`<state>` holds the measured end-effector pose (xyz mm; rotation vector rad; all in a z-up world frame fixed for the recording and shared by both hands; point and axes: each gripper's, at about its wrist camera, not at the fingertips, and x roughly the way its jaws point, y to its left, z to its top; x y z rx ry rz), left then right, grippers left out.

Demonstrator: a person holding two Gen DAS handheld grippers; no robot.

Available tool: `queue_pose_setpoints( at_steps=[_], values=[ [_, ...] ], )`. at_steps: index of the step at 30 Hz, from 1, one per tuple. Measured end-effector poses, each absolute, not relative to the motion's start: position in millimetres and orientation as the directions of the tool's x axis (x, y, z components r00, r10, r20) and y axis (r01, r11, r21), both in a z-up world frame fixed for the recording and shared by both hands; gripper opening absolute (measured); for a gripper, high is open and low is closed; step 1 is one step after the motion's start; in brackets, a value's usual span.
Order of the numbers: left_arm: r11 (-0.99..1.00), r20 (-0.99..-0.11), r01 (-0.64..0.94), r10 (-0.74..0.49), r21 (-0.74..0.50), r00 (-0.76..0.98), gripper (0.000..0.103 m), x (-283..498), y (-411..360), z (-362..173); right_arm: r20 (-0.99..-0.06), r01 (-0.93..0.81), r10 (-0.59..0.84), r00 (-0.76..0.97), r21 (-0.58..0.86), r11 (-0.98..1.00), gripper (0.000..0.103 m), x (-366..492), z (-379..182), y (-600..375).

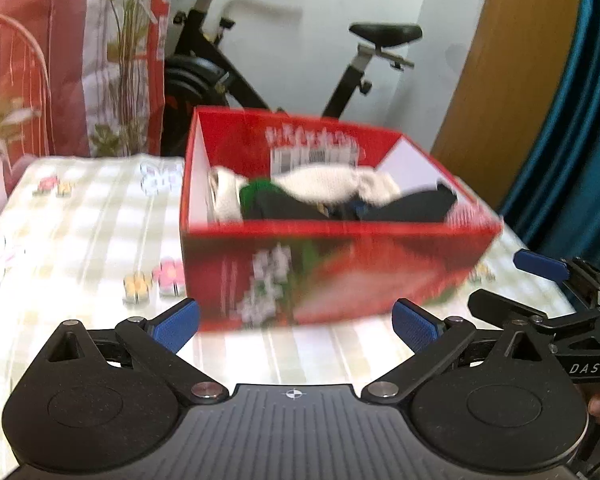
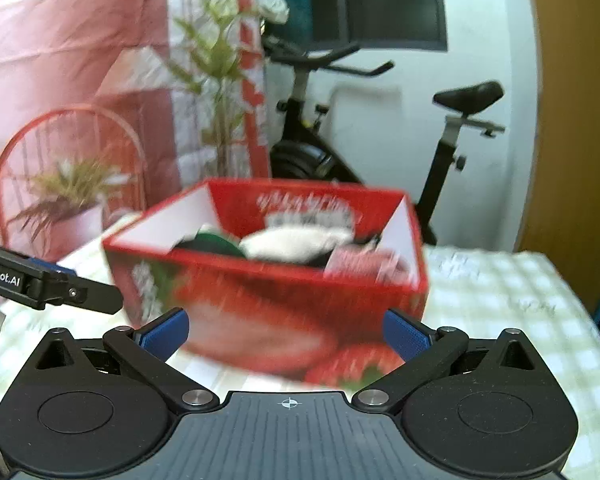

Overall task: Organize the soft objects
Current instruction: 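Lower both tools onto the black grey-tipped gloves and close on them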

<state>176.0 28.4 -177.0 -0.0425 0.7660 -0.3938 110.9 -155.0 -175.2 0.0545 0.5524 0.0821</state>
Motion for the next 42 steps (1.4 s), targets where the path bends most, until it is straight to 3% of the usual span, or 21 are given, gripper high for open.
queue_pose_setpoints(
  at_steps=[7,15,22,42],
  values=[
    [0.934,-0.731,0.309,-0.337,-0.180,0.593,0.103,154.8,22.7,-216.4,-0.635,-0.040,0.095,0.767,0.100,0.994,0.102,90.6,-217.2,-150.2],
    [0.939,-0.782,0.303,-0.311,-0.165,0.540,0.103,149.0,18.3,-245.2,-0.699,-0.044,0.087,0.710,0.079,0.996,0.102,84.7,-250.5,-144.8],
    [0.940,-0.796,0.271,-0.322,-0.207,0.513,0.103,152.5,27.0,-258.1,-0.689,-0.054,0.084,0.720,0.065,0.996,0.103,83.6,-261.0,-142.1],
    [0.945,-0.781,0.282,-0.301,-0.167,0.547,0.103,146.6,21.8,-261.3,-0.670,-0.048,0.138,0.729,0.151,0.987,0.103,85.5,-270.6,-155.3]
  ],
)
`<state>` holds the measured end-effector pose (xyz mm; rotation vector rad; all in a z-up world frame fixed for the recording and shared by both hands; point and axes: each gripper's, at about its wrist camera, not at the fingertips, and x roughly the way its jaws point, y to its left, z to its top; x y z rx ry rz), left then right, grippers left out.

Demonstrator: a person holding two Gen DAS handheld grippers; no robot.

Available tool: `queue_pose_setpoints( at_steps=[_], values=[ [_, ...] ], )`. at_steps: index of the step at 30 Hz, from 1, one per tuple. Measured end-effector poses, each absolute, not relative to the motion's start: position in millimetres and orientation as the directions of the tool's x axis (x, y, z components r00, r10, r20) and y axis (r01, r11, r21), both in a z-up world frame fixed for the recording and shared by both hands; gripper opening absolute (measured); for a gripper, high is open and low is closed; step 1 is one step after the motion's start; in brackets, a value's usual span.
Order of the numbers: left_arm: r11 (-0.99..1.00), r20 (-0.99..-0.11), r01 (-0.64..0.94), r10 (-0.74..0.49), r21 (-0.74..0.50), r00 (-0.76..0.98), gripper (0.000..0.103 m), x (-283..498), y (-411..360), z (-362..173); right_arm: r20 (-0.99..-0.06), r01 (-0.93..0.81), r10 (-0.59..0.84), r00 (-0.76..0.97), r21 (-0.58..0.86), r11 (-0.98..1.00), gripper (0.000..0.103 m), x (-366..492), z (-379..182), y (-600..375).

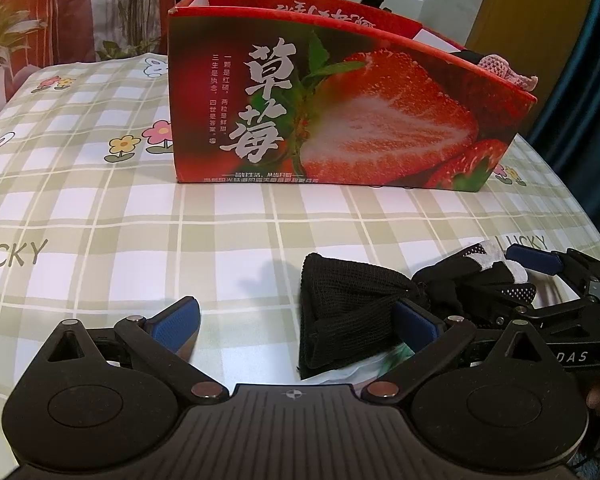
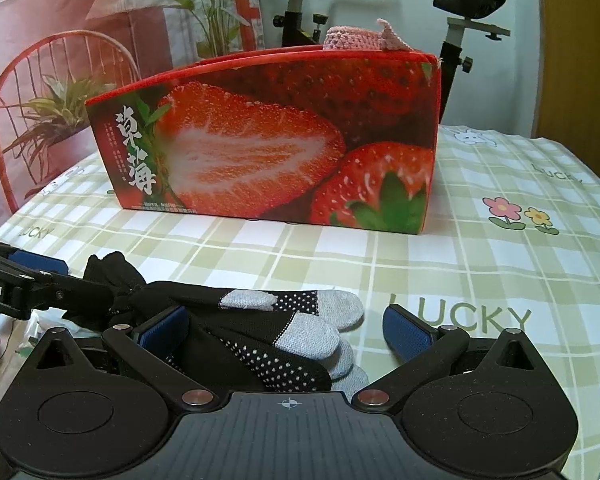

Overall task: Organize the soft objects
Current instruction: 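Lower both tools onto the black grey-tipped gloves and close on them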

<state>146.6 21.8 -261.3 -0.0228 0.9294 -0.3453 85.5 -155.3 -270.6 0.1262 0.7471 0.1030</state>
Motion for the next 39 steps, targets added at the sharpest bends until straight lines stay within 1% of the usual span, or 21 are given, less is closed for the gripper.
queue_pose_setpoints(
  at_steps=[15,17,22,24,25,26,27,28,29,30,31,32,33,34,35,37,38,39],
  values=[
    [0.941,-0.775,0.292,-0.310,-0.169,0.550,0.103,146.4,25.0,-261.9,-0.666,-0.059,0.155,0.730,0.165,0.984,0.103,84.7,-270.3,-156.1],
    [0.940,-0.777,0.295,-0.311,-0.169,0.547,0.103,147.1,25.2,-261.7,-0.662,-0.069,0.170,0.730,0.176,0.982,0.100,84.2,-270.0,-156.7],
    [0.937,-0.780,0.299,-0.323,-0.182,0.536,0.103,149.6,26.1,-260.9,-0.649,-0.106,0.204,0.733,0.188,0.977,0.088,81.9,-268.6,-156.0],
    [0.929,-0.780,0.309,-0.346,-0.205,0.521,0.101,151.1,28.8,-260.0,-0.646,-0.114,0.213,0.733,0.193,0.975,0.086,81.5,-268.4,-156.3],
    [0.926,-0.779,0.310,-0.356,-0.218,0.517,0.100,151.6,31.1,-259.2,-0.645,-0.118,0.219,0.732,0.197,0.973,0.082,81.1,-268.1,-156.6],
    [0.925,-0.775,0.303,-0.361,-0.228,0.519,0.094,151.4,33.4,-258.2,-0.642,-0.126,0.228,0.732,0.202,0.971,0.080,80.8,-267.9,-156.7],
    [0.923,-0.771,0.299,-0.370,-0.242,0.518,0.085,151.0,35.3,-257.4,-0.640,-0.133,0.236,0.731,0.206,0.970,0.078,80.5,-267.5,-156.4],
    [0.919,-0.768,0.300,-0.381,-0.255,0.514,0.079,150.9,36.2,-256.7,-0.639,-0.136,0.240,0.731,0.208,0.969,0.075,80.3,-267.4,-156.3],
    [0.913,-0.764,0.307,-0.396,-0.269,0.509,0.070,150.9,36.5,-255.3,-0.639,-0.138,0.245,0.729,0.212,0.967,0.074,80.3,-266.9,-156.3],
    [0.908,-0.760,0.320,-0.406,-0.272,0.507,0.063,150.4,34.5,-254.1,-0.639,-0.144,0.253,0.727,0.218,0.965,0.069,80.4,-266.5,-156.6],
    [0.904,-0.758,0.335,-0.410,-0.266,0.507,0.059,149.9,31.8,-252.7,-0.638,-0.152,0.264,0.723,0.226,0.962,0.062,80.2,-265.9,-156.7],
    [0.899,-0.755,0.353,-0.417,-0.259,0.506,0.051,148.9,28.3,-251.3,-0.638,-0.160,0.279,0.717,0.239,0.958,0.058,80.3,-265.2,-156.8],
    [0.893,-0.752,0.370,-0.425,-0.257,0.504,0.046,148.0,24.9,-250.1,-0.639,-0.168,0.295,0.711,0.253,0.953,0.051,80.5,-264.4,-156.6],
    [0.888,-0.749,0.382,-0.433,-0.258,0.501,0.044,146.9,22.6,-249.7,-0.640,-0.169,0.303,0.706,0.262,0.950,0.046,80.4,-264.0,-156.1],
    [0.881,-0.746,0.394,-0.443,-0.260,0.497,0.043,146.6,19.7,-249.3,-0.641,-0.169,0.309,0.703,0.271,0.948,0.043,80.2,-263.1,-155.4],
    [0.878,-0.742,0.405,-0.447,-0.256,0.500,0.038,144.4,17.4,-249.2,-0.640,-0.178,0.320,0.698,0.278,0.944,0.029,79.3,-260.9,-152.4],
    [0.879,-0.741,0.405,-0.444,-0.251,0.504,0.034,143.9,15.9,-248.3,-0.639,-0.189,0.325,0.697,0.274,0.943,0.025,78.7,-259.0,-150.3],
    [0.880,-0.739,0.402,-0.443,-0.251,0.508,0.030,144.3,16.1,-248.1,-0.635,-0.206,0.329,0.699,0.263,0.943,0.017,78.3,-256.4,-147.4]
  ],
)
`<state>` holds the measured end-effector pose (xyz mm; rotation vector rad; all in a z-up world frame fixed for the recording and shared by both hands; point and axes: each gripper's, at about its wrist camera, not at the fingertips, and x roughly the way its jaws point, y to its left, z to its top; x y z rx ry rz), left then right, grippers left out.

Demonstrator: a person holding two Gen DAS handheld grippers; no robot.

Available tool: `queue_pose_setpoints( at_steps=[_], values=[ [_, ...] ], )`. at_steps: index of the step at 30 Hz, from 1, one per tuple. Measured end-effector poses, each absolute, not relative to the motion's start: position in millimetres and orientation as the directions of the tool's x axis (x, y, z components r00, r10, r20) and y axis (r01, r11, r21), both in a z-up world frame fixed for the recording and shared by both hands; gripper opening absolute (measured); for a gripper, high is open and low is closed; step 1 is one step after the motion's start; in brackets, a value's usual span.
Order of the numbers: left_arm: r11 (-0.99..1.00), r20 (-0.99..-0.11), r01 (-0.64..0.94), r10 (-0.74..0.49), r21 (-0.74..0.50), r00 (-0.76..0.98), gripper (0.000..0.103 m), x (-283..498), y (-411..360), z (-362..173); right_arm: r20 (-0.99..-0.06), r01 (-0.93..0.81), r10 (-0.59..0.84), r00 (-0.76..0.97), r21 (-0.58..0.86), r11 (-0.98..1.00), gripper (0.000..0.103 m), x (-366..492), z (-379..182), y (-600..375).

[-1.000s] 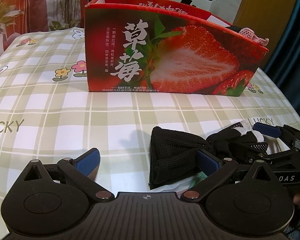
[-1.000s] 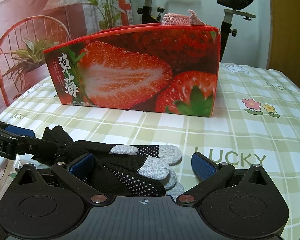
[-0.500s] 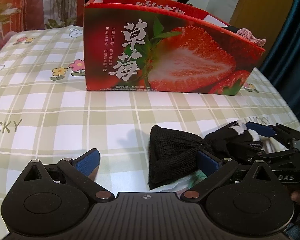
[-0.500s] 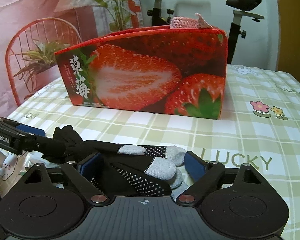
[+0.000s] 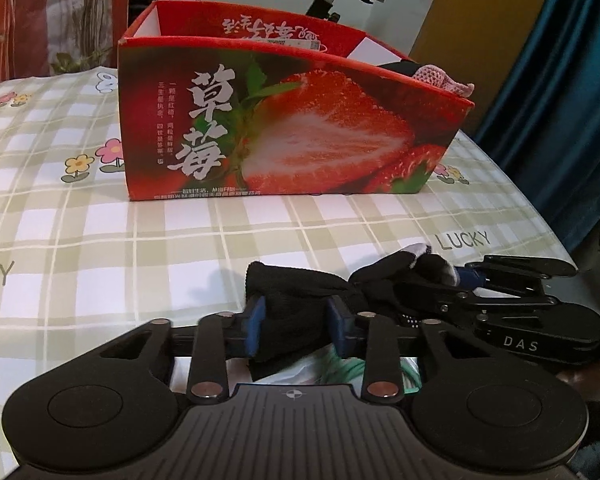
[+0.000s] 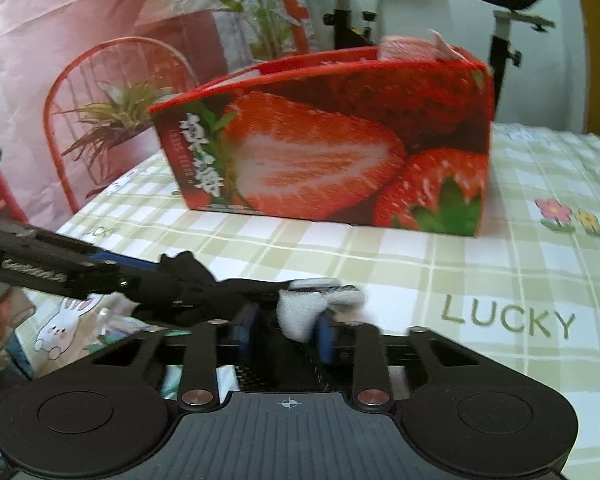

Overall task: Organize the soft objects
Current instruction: 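Lower both tools onto the black grey-tipped gloves and close on them, then carry the black gloves with both tools into the red box and open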

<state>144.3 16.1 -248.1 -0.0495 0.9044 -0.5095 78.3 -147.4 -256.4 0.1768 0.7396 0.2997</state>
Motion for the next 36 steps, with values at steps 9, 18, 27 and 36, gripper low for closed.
queue_pose_setpoints(
  at_steps=[9,18,27,36],
  values=[
    [0.880,-0.697,0.403,-0.454,-0.252,0.556,0.016,140.3,21.1,-232.0,-0.579,-0.230,0.334,0.744,0.248,0.941,0.010,83.7,-232.8,-147.5],
    [0.873,-0.639,0.427,-0.470,-0.235,0.609,0.016,139.9,22.6,-206.8,-0.537,-0.233,0.320,0.780,0.225,0.946,0.010,89.1,-213.0,-150.0],
    [0.870,-0.484,0.458,-0.486,-0.184,0.728,0.016,151.7,27.2,-137.1,-0.414,-0.284,0.329,0.849,0.169,0.944,0.010,115.6,-151.2,-154.9],
    [0.883,-0.419,0.445,-0.463,-0.147,0.781,0.016,205.1,14.4,-104.6,-0.345,-0.301,0.293,0.892,0.031,0.953,0.010,179.0,-103.4,-151.0]
  ],
)
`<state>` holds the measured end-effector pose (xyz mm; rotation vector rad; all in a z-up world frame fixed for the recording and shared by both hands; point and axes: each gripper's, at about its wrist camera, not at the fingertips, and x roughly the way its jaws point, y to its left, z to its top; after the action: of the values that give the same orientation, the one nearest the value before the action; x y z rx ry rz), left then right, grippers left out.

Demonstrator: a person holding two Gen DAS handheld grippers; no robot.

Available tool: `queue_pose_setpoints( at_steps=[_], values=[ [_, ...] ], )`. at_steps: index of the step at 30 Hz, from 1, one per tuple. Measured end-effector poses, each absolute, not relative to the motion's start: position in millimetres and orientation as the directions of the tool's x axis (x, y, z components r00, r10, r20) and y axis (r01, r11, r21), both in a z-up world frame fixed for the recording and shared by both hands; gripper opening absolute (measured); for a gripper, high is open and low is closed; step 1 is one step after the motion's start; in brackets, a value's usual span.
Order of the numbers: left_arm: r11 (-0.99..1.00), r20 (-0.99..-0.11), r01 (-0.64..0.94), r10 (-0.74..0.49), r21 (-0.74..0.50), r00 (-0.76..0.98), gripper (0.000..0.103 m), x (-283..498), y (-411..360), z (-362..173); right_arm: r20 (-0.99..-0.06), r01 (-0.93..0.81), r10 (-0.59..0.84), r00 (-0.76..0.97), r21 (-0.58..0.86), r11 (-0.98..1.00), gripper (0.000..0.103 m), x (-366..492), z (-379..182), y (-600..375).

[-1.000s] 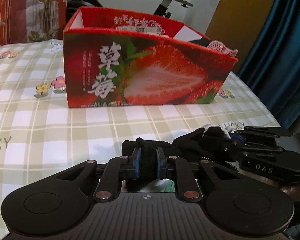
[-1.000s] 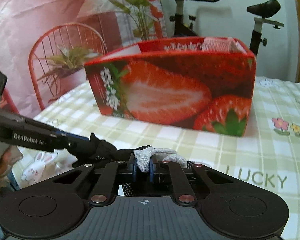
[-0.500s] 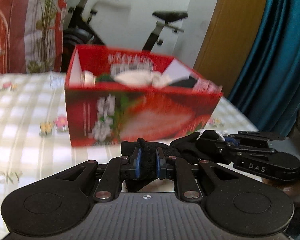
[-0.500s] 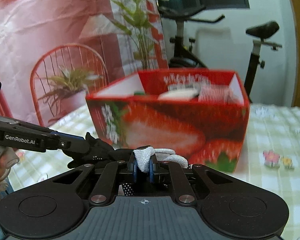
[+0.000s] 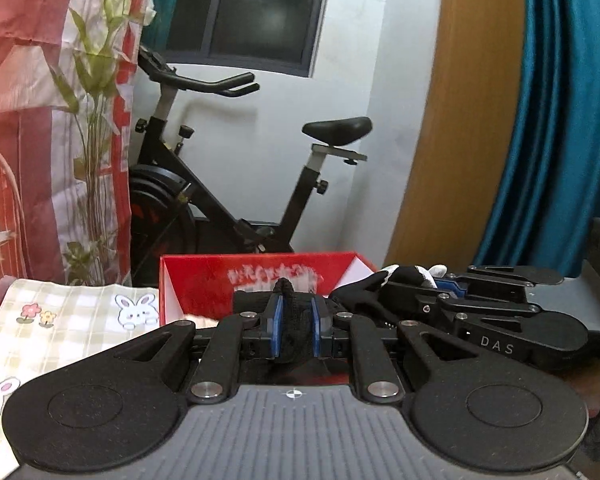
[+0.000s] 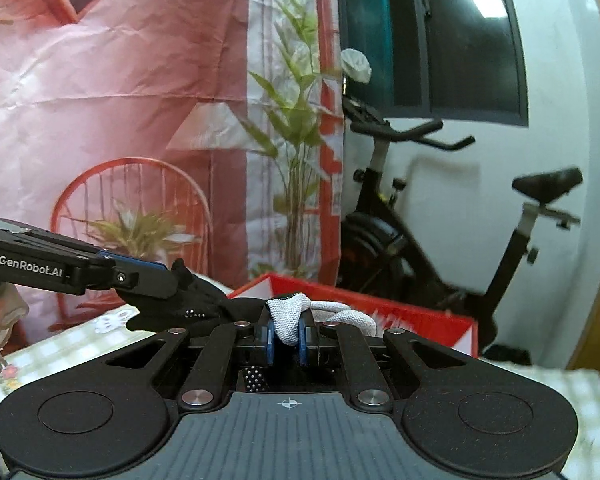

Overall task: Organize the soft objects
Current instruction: 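Carry the black gloves with both tools into the red box and open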

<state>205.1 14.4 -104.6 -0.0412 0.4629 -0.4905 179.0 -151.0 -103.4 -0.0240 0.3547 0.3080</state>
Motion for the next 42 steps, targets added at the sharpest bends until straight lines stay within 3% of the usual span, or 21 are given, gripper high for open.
queue_pose_setpoints(
  at_steps=[9,19,22,24,27,30,42],
  values=[
    [0.892,-0.506,0.429,-0.437,-0.140,0.743,0.016,268.6,-3.8,-126.4,-0.456,-0.282,0.212,0.865,-0.092,0.955,0.009,257.9,-131.2,-140.5],
    [0.902,-0.583,0.407,-0.409,-0.142,0.702,0.017,294.9,-4.9,-155.3,-0.631,-0.213,0.129,0.765,-0.059,0.975,0.009,296.6,-180.9,-145.7],
    [0.909,-0.586,0.394,-0.394,-0.135,0.708,0.035,294.2,-1.9,-154.1,-0.648,-0.192,0.100,0.755,-0.074,0.979,0.016,297.7,-184.9,-144.4],
    [0.914,-0.580,0.383,-0.386,-0.134,0.718,0.056,292.4,0.9,-150.8,-0.638,-0.164,0.072,0.767,-0.086,0.983,0.025,295.0,-183.3,-144.2],
    [0.915,-0.574,0.379,-0.384,-0.135,0.723,0.064,287.3,2.7,-143.9,-0.619,-0.146,0.060,0.783,-0.089,0.985,0.045,284.1,-176.2,-146.6],
    [0.917,-0.571,0.378,-0.380,-0.128,0.728,0.069,277.0,4.5,-136.3,-0.598,-0.145,0.060,0.800,-0.095,0.985,0.050,267.8,-166.6,-149.1],
    [0.918,-0.592,0.371,-0.379,-0.141,0.711,0.072,204.4,23.1,-130.7,-0.551,-0.152,0.115,0.826,-0.022,0.988,0.057,185.4,-143.1,-151.1]
  ],
)
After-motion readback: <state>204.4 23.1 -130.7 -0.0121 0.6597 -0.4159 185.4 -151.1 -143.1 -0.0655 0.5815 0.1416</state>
